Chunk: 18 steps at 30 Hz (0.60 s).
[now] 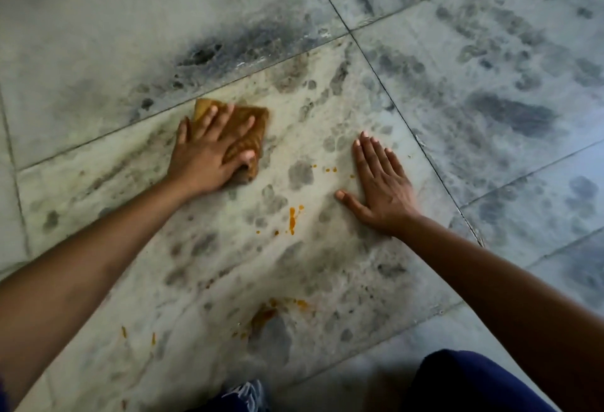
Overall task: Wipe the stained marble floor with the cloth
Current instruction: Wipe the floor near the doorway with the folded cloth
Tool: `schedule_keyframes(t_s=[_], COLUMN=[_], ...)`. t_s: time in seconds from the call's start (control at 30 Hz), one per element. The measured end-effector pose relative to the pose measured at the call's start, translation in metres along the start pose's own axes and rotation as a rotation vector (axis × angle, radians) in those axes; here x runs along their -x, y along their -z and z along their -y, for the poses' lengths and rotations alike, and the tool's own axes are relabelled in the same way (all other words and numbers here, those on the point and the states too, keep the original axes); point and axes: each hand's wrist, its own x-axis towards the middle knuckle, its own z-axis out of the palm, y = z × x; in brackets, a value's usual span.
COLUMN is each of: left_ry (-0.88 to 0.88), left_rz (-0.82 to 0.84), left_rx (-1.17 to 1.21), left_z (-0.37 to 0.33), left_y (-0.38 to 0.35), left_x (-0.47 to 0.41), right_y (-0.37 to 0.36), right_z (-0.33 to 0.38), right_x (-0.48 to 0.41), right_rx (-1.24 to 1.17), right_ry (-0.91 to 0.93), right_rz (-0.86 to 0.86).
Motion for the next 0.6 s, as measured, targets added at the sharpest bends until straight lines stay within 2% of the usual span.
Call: schedule_keyframes(t_s=[0.1, 0.17, 0.23, 0.3, 0.4, 0.5, 0.6], left_ry=[0.178, 0.227, 0.184, 0.068, -0.097, -0.038, 0.077], left_rz=[-0.007, -0.008, 0.005, 0.012, -0.031, -0.009, -0.018], left_rx=[0.109, 0.140, 0.131, 0.079, 0.027, 0.099, 0.115], left_z=[-0.030, -0.058, -0.080, -0.088, -0.075, -0.042, -0.034], left_y=[0.013, 0.015, 0.012, 0.003, -0.014, -0.019, -0.006], left_x=[-0.055, -0.073, -0.067, -0.036, 0.024, 0.043, 0.000], right_y=[0.001, 0.001, 0.002, 0.003, 0.004, 0.010, 0.017], right_z=[0.000, 0.001, 0.001, 0.001, 0.002, -0.004, -0.026], right_x=[-0.001, -0.001, -0.001, -0.001, -0.003, 0.002, 0.022], right_rx=[-0.003, -0.008, -0.014, -0.015, -0.029, -0.067, -0.099], right_ry=[-0.006, -0.001, -0.013, -0.012, -0.011, 0.024, -0.031], right_rz=[-0.008, -0.003, 0.004, 0.015, 0.020, 0.068, 0.054])
